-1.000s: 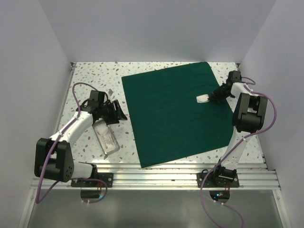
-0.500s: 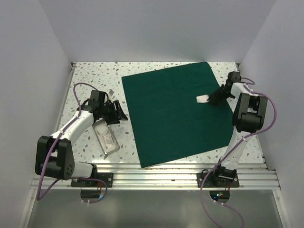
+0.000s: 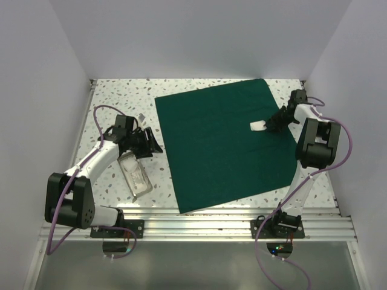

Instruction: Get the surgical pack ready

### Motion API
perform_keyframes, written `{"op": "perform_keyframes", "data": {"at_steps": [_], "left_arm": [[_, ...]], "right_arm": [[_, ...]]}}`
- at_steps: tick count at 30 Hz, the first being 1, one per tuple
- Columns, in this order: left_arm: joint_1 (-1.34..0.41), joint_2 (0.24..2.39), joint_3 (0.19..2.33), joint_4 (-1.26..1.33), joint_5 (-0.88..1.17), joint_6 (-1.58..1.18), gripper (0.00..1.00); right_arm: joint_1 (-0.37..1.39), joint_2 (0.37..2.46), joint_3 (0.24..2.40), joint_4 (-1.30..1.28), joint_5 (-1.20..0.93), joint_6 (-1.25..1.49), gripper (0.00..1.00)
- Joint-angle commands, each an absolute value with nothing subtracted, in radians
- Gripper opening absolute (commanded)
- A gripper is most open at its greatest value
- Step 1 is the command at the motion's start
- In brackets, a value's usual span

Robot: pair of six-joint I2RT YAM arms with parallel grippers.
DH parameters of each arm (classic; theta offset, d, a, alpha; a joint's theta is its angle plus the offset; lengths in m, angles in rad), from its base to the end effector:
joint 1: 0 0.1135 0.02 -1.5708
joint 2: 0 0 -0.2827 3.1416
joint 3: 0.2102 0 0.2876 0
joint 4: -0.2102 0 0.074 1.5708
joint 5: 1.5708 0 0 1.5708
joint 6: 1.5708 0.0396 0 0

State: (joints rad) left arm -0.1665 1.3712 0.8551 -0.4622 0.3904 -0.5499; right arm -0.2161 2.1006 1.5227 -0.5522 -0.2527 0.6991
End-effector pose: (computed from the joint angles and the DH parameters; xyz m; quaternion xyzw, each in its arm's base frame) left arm 0.2933 -0.0646 0.2122 -0.1232 0.9319 -0.2741 0.2032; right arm 0.4701 -0.0931 0.1525 0.4030 0.8806 0.1713 0.1811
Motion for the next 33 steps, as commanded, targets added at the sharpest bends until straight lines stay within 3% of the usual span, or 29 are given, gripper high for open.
{"op": "perform_keyframes", "data": {"at_steps": [1,14,33], "left_arm": [[-0.173,1.376,0.856,-0.42,0.411,-0.564,0.58],[-0.173,1.381,0.85,-0.411,0.417,-0.575,0.58],[-0.173,1.382,0.842,-0.403,0.42,-0.578,0.58]], "right_arm": [[-0.21,2.115,1.571,-0.541,-0.248,0.698,0.3],[-0.187,2.152,1.583,-0.542,-0.224,0.681,0.29],[-0.181,2.183,1.605,-0.535,-0.207,0.701,0.11]]}}
